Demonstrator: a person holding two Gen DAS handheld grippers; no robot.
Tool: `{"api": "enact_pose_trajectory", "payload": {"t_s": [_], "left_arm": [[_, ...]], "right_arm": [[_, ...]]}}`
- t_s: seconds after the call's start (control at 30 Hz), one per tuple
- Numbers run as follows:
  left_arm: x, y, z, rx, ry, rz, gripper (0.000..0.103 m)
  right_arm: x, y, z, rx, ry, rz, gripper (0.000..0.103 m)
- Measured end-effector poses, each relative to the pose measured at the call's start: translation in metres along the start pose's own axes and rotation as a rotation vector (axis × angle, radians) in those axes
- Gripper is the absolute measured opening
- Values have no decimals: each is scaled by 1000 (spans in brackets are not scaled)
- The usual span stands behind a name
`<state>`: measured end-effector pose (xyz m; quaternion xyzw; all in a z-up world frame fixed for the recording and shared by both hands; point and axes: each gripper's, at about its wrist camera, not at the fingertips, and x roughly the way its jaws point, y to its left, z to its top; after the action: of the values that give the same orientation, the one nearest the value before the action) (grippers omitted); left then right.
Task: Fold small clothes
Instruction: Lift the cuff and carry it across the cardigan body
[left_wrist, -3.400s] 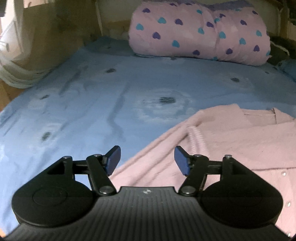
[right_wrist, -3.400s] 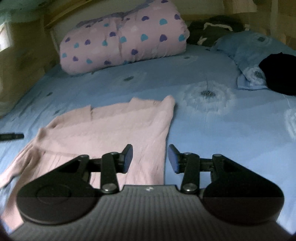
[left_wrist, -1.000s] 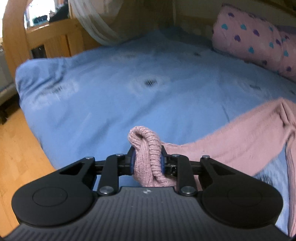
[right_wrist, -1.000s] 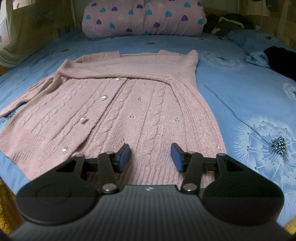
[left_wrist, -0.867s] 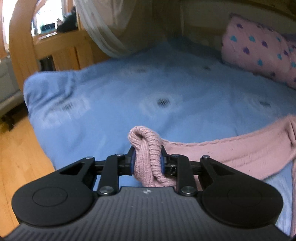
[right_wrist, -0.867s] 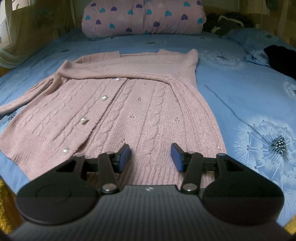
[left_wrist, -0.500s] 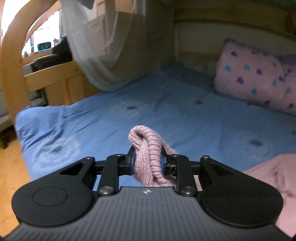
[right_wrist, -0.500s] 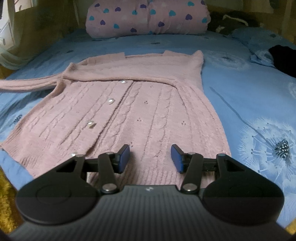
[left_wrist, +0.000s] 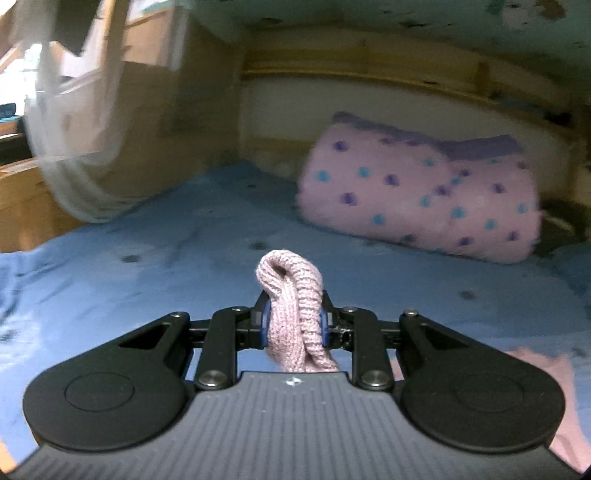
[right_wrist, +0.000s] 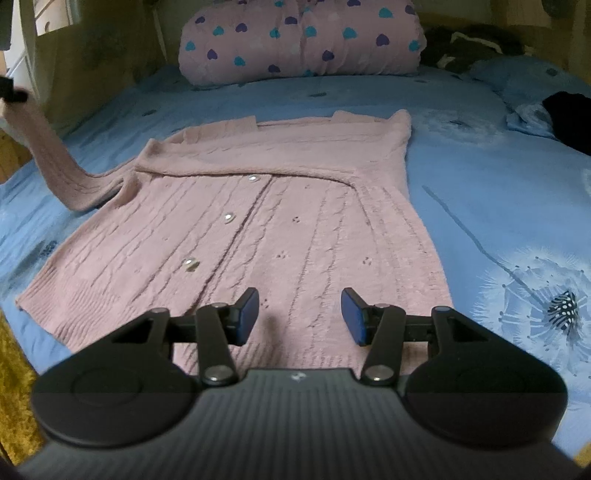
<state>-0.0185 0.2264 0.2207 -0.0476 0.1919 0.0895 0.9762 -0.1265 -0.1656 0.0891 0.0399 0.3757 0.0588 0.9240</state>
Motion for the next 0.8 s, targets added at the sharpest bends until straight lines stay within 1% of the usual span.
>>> {"api": "enact_pose_trajectory", "payload": {"t_s": [0.17,0.33,0.53,0.7,0.8], "left_arm": [[0,-64,-7,24,1,-130,28],[12,-122,-28,42,40,-219,28],[32,-180,-67,68,116,-300,28],[50,-216,-102,119,182,-336,28],[62,-231,-119,137,224,-345,28]], "right_arm": [[1,-7,2,10,-7,-1,52],[2,-16,4,22,-14,3,51],[5,-26,4,30,-24,2,52],[9,-36,1,60,-25,13,51],[11,-38,0,62,-28,21,51]]}}
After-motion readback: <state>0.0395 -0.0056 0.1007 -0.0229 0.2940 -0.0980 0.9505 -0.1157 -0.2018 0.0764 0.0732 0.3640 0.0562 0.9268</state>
